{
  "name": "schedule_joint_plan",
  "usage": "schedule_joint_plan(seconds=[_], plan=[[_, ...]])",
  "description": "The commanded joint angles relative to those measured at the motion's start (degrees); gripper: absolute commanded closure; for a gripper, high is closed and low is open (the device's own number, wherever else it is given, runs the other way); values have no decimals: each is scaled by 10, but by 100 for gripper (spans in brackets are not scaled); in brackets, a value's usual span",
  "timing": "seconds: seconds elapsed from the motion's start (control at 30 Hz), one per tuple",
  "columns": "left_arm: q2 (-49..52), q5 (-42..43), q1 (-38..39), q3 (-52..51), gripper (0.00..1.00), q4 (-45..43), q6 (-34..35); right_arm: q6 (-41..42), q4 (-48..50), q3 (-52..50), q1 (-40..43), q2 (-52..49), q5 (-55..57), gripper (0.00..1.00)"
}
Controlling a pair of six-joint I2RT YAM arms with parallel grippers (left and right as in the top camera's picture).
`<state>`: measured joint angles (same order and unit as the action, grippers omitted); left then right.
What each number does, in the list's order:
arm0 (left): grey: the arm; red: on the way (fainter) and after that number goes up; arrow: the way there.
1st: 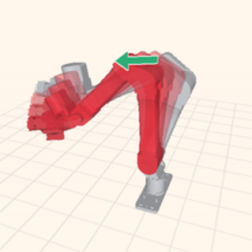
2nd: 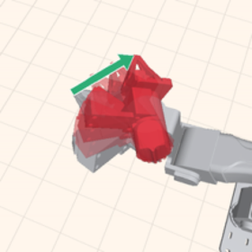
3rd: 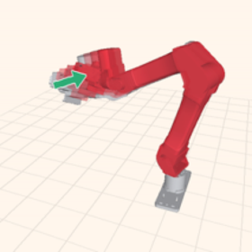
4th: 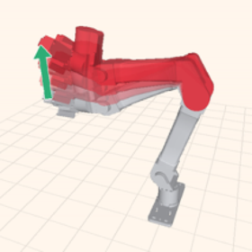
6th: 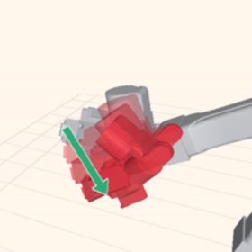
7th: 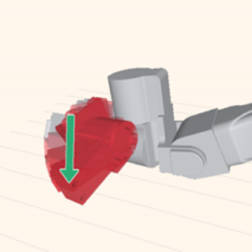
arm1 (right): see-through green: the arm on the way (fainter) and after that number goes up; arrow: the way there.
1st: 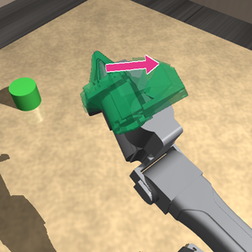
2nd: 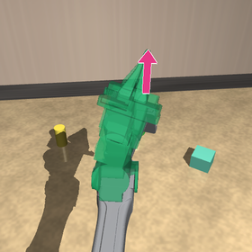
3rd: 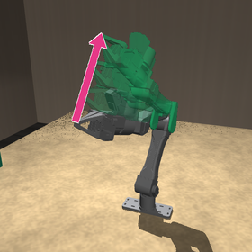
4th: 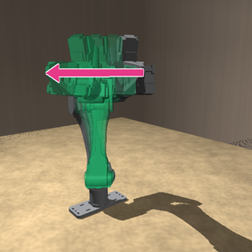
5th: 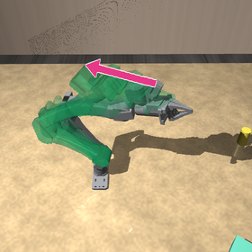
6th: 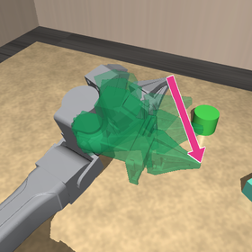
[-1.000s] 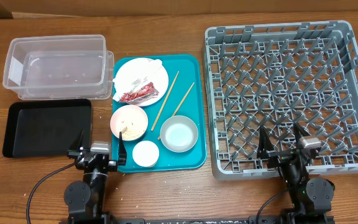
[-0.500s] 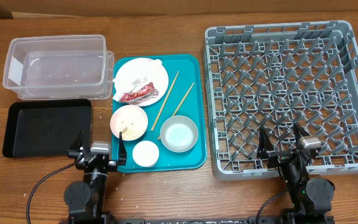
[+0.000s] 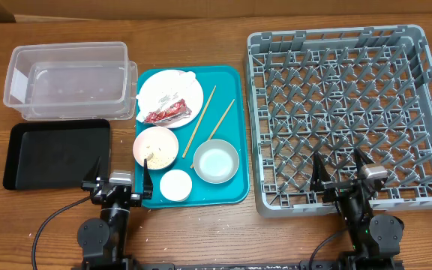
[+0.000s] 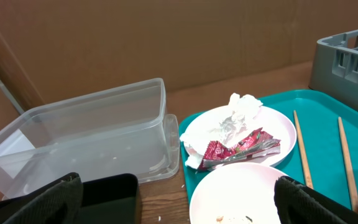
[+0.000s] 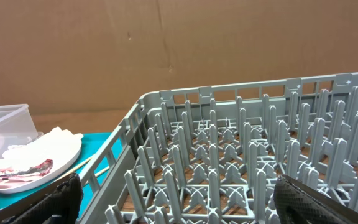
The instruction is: Sort waste into correct bins and load items into the dishwasher
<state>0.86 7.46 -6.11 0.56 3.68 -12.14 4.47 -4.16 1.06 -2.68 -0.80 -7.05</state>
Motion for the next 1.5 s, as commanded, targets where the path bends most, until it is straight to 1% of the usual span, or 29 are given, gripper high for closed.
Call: schedule_joint_plan(seconds=[0.0,0.63,0.77,1.0,1.13,1.3,1.47], plan=[[-5,-5,-2,-3,0,1,2,0,0,-6,-3,6,6,0],[-5,-3,-1,-3,0,1,2,0,0,-6,-3,6,6,0],[-5,-4,-2,-3,0,1,2,0,1,-6,-2,6,24,0],[-5,0,-2,-3,0,-3,6,0,50,-6,-2,6,36,0],[-5,0,-2,-3,0,-59,32,0,76,-6,-2,6,36,0],[-5,-1,-2,-3,0,-104,33,0,111,-5,-2,6,40,0],[-5,-2,-2,5,0,-139,32,-5,115,33,-2,6,60,0]])
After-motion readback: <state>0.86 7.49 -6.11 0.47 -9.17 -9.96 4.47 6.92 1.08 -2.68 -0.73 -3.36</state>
